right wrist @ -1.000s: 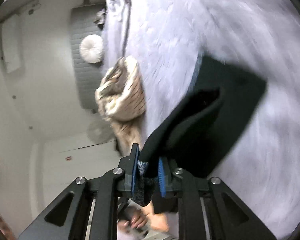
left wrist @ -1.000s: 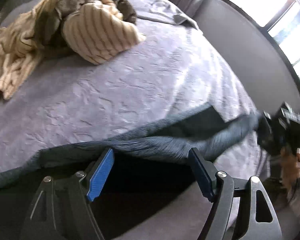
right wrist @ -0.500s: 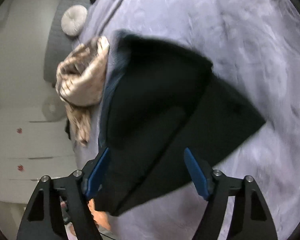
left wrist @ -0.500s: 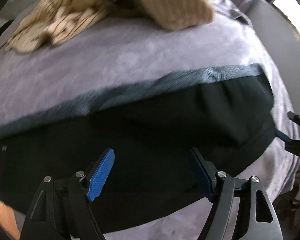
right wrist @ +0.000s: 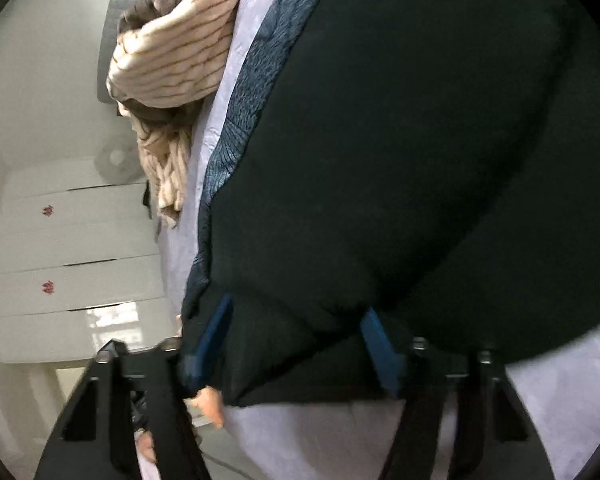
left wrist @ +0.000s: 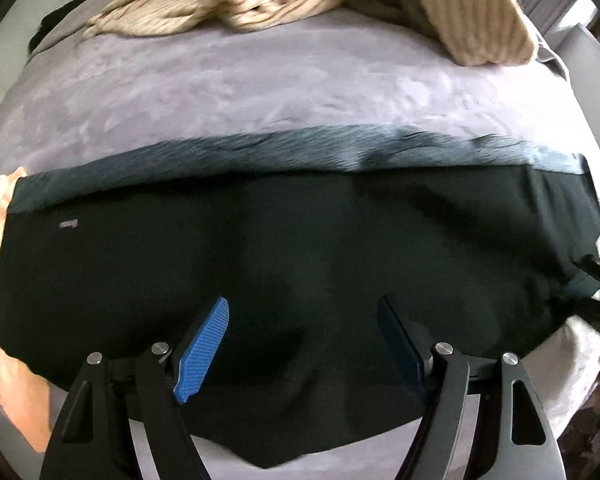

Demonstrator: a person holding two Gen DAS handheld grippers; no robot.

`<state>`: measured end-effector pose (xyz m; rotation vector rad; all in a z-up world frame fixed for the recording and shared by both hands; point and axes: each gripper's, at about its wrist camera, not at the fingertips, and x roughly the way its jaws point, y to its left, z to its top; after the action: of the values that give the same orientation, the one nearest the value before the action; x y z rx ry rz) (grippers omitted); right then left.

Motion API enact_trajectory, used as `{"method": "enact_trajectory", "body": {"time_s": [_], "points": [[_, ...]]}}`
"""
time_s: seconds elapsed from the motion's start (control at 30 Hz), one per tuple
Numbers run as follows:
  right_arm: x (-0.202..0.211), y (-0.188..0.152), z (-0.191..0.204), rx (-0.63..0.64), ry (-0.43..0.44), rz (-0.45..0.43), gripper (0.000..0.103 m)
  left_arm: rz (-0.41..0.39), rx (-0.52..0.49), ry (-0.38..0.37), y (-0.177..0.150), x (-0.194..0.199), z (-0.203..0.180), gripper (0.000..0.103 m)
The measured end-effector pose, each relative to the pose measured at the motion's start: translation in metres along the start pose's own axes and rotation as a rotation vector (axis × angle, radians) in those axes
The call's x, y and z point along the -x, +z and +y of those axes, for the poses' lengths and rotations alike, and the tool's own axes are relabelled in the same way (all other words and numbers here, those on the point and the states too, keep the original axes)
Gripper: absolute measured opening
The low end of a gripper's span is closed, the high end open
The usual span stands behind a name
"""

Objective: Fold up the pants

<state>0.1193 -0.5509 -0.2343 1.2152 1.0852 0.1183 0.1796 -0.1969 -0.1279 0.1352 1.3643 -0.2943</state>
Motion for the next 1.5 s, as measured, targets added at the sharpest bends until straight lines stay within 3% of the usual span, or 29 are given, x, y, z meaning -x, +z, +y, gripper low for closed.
{"method": "enact_trajectory", "body": {"time_s": [0.03, 0.17, 0.33, 0.43, 0.5, 0.57, 0.6, 0.67, 0.77, 0.83, 0.87, 1.0, 1.1, 1.2, 1.27, 1.33, 1.43, 1.5], "points": [[-0.002, 0.001, 0.003, 0.002, -0.028, -0.003, 0.008, 0.006, -0.009, 0.008, -0.002, -0.001, 0.008, 0.077], [0.022, -0.018, 0.016, 0.012, -0.006, -0.024, 0.008, 0.025, -0.058, 0.004, -0.02, 0.001, 0.026, 0.077], [0.014, -0.044, -0.009, 0.032, -0.182, 0.028, 0.011, 0.074, -0.112, 0.005, -0.046, -0.02, 0.039, 0.085], [0.022, -0.041, -0.014, -0.029, -0.123, 0.015, 0.02, 0.073, -0.141, 0.03, -0.049, -0.018, 0.033, 0.085], [0.048, -0.038, -0.003, 0.041, -0.164, -0.06, 0.03, 0.074, -0.117, 0.02, -0.045, -0.018, 0.033, 0.085], [0.076, -0.029, -0.007, 0.049, -0.221, -0.155, 0.052, 0.064, -0.091, 0.021, -0.04, -0.017, 0.032, 0.085], [0.091, -0.024, -0.014, 0.026, -0.257, -0.211, 0.053, 0.064, -0.079, 0.023, -0.038, -0.019, 0.033, 0.085], [0.116, -0.009, -0.037, -0.06, -0.297, -0.298, 0.053, 0.063, -0.06, 0.033, -0.032, -0.022, 0.031, 0.085], [0.134, 0.01, -0.066, -0.167, -0.272, -0.371, 0.052, 0.057, -0.072, 0.052, -0.032, -0.026, 0.025, 0.089], [0.135, 0.02, -0.078, -0.203, -0.237, -0.378, 0.031, 0.057, -0.078, 0.064, -0.033, -0.028, 0.022, 0.089], [0.136, 0.026, -0.08, -0.215, -0.206, -0.361, 0.011, 0.061, -0.074, 0.068, -0.03, -0.029, 0.017, 0.089], [0.15, 0.016, -0.071, -0.178, -0.181, -0.384, 0.009, 0.06, -0.055, 0.06, -0.027, -0.03, 0.019, 0.09], [0.149, 0.005, -0.091, -0.213, -0.241, -0.353, 0.009, 0.059, -0.066, 0.07, -0.029, -0.036, 0.016, 0.092], [0.151, 0.004, -0.106, -0.226, -0.281, -0.331, 0.026, 0.073, -0.075, 0.082, -0.027, -0.038, 0.015, 0.093], [0.163, 0.0, -0.086, -0.195, -0.355, -0.359, 0.029, 0.084, -0.068, 0.076, -0.023, -0.029, 0.014, 0.093], [0.174, -0.008, -0.048, -0.062, -0.38, -0.385, 0.029, 0.039, -0.068, 0.047, -0.015, -0.009, 0.013, 0.093], [0.152, -0.003, 0.007, 0.152, -0.368, -0.291, 0.029, -0.043, -0.094, 0.011, 0.006, 0.01, -0.001, 0.093], [0.116, 0.007, 0.041, 0.287, -0.365, -0.217, 0.029, -0.084, -0.105, 0.001, 0.025, 0.007, -0.017, 0.093]]}}
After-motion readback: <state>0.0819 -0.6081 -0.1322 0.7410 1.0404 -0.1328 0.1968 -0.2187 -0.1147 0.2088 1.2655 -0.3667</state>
